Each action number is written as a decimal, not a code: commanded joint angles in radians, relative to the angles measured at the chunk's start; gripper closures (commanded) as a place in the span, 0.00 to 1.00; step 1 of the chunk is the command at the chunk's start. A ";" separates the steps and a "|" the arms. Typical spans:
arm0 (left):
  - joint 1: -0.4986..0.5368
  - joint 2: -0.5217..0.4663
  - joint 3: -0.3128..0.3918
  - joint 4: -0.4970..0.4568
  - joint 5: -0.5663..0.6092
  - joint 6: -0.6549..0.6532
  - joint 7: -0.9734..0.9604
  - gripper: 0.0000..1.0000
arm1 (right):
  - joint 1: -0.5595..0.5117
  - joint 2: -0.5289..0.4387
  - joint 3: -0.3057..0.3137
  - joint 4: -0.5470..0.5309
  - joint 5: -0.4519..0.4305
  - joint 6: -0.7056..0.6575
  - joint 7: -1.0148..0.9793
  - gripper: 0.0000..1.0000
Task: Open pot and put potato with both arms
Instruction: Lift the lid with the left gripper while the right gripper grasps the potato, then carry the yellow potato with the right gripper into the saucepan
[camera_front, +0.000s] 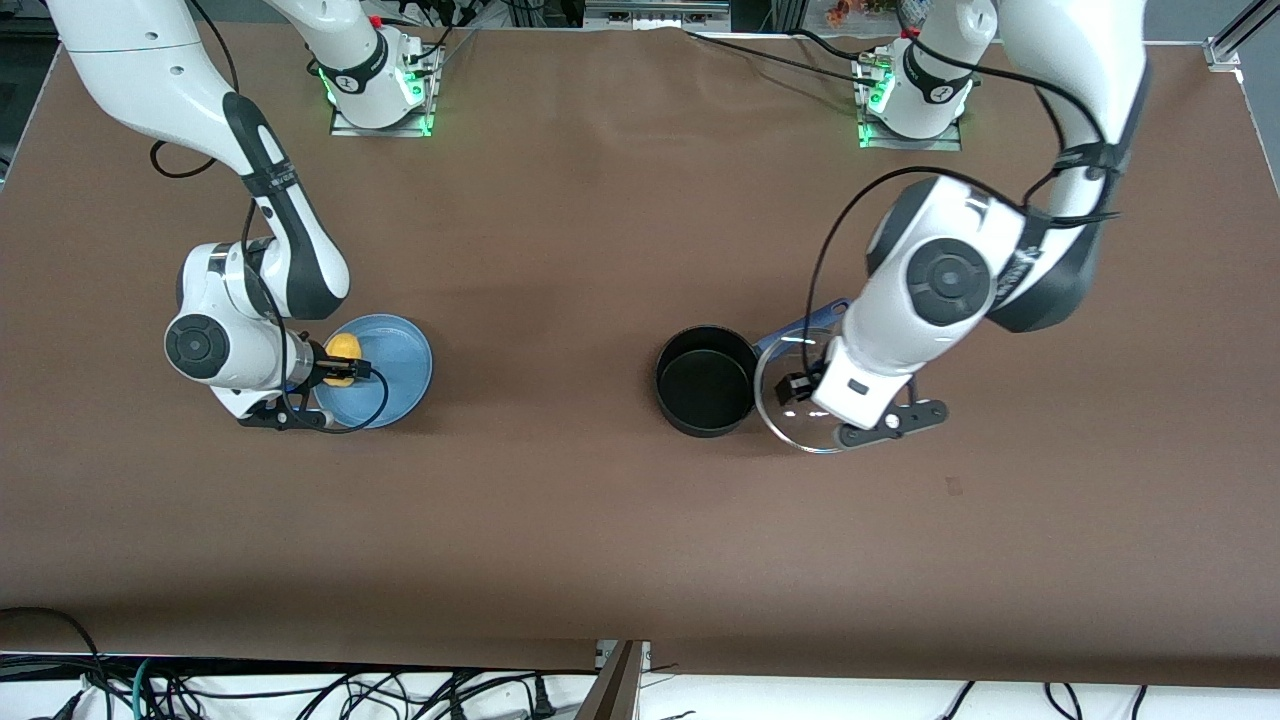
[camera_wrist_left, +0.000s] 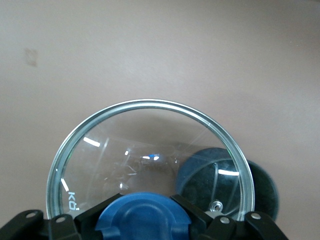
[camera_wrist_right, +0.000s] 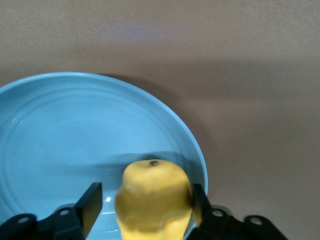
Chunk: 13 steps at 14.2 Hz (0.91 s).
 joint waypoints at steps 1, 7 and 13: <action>0.075 -0.052 -0.008 -0.026 -0.029 -0.048 0.160 0.77 | -0.007 -0.005 0.004 -0.002 -0.003 -0.003 0.024 0.53; 0.299 -0.039 -0.007 -0.027 -0.029 -0.033 0.533 0.77 | 0.010 -0.016 0.013 0.203 0.104 -0.280 0.131 0.59; 0.388 -0.046 -0.002 -0.091 -0.009 -0.020 0.627 0.77 | 0.145 -0.012 0.062 0.376 0.291 -0.399 0.532 0.59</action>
